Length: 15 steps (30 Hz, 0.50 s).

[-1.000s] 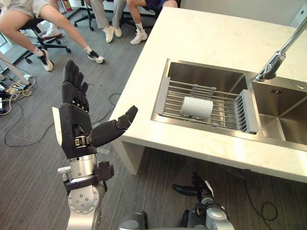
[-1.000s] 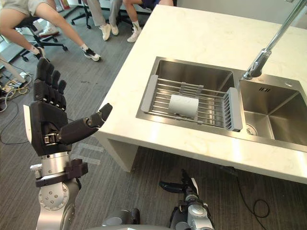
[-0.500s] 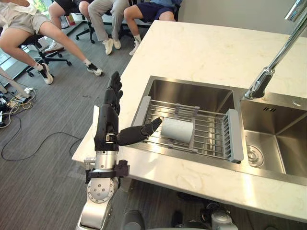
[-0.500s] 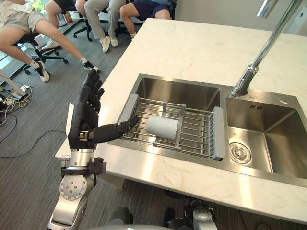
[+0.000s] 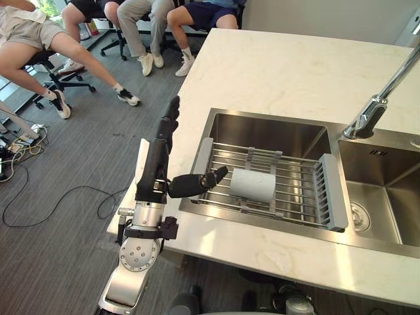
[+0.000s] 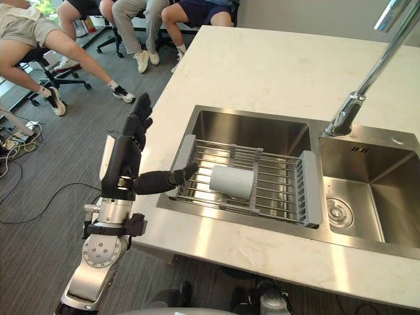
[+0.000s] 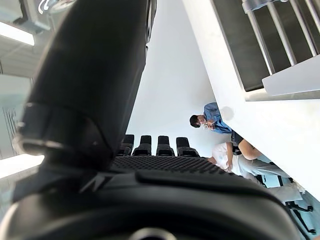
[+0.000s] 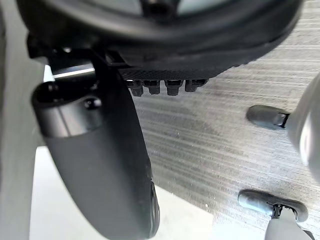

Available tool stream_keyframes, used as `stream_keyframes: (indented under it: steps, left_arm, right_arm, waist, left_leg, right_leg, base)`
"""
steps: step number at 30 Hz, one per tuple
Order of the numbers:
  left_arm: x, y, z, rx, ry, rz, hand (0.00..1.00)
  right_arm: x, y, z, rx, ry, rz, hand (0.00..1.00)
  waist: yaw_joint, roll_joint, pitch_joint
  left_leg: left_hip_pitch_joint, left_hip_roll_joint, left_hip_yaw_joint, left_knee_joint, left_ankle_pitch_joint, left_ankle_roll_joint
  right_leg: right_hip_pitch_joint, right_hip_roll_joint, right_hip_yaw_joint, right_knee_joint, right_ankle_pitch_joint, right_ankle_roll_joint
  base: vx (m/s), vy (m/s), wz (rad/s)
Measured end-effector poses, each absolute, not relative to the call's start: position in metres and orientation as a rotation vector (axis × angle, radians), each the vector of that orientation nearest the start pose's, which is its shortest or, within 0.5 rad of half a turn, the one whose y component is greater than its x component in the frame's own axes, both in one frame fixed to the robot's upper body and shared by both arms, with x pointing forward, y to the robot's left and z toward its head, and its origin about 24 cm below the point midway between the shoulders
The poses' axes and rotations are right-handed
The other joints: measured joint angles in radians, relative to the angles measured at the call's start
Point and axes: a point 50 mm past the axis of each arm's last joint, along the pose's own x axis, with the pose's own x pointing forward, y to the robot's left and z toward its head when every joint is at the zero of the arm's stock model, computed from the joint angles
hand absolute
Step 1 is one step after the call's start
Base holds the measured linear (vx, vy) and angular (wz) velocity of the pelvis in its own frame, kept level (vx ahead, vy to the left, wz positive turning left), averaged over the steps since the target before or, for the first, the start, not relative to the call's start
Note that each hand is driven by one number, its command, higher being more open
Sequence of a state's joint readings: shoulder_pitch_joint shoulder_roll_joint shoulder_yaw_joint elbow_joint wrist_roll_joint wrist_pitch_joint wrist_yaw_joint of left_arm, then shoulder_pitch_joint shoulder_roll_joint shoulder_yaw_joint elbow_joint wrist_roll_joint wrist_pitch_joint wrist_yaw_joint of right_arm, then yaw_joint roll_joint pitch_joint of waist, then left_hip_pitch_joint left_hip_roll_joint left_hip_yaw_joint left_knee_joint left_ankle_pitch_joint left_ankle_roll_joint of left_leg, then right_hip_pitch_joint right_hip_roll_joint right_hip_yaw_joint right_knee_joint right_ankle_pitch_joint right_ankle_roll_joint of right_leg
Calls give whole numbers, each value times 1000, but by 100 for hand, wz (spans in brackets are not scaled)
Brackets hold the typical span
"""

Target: Walk over to the sink, pick up the cup, carry it to the dishwasher, place the cup inside the dishwasher, then close the dishwasher door

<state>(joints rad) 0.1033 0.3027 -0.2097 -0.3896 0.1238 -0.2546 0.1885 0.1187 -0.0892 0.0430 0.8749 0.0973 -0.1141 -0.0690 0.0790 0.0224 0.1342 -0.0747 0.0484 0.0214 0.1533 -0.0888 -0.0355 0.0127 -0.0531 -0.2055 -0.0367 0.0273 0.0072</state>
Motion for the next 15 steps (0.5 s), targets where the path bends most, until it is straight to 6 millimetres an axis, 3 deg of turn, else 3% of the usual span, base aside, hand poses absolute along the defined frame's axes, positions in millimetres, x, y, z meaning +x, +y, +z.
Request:
stream_keyframes:
  steps: [5, 12, 15]
  left_arm:
    - [214, 141, 120, 376, -523, -128, 100]
    - [229, 153, 89, 513, -369, -163, 100]
    - [231, 153, 86, 551, -356, -187, 100]
  right_arm:
    - [120, -189, -143, 12, 883, -192, 100]
    - [119, -189, -143, 16, 884, -188, 100]
    - [118, -189, -143, 17, 887, -185, 100]
  waist:
    - [-12, -2, -2]
    - [-18, -6, -11]
    - [-19, -6, -12]
  left_leg:
    - [11, -2, 0, -13, 1, 2]
    - [24, -14, -2, -36, 16, 9]
    - [26, -21, -2, -47, 23, 12]
  right_leg:
    - [3, 1, 4, -3, 2, 1]
    - [2, -9, 5, -6, 6, 3]
    - [2, -14, 6, -16, 13, 6]
  base:
    - [17, -1, -1]
    - [-11, 6, 0]
    - [-22, 21, 0]
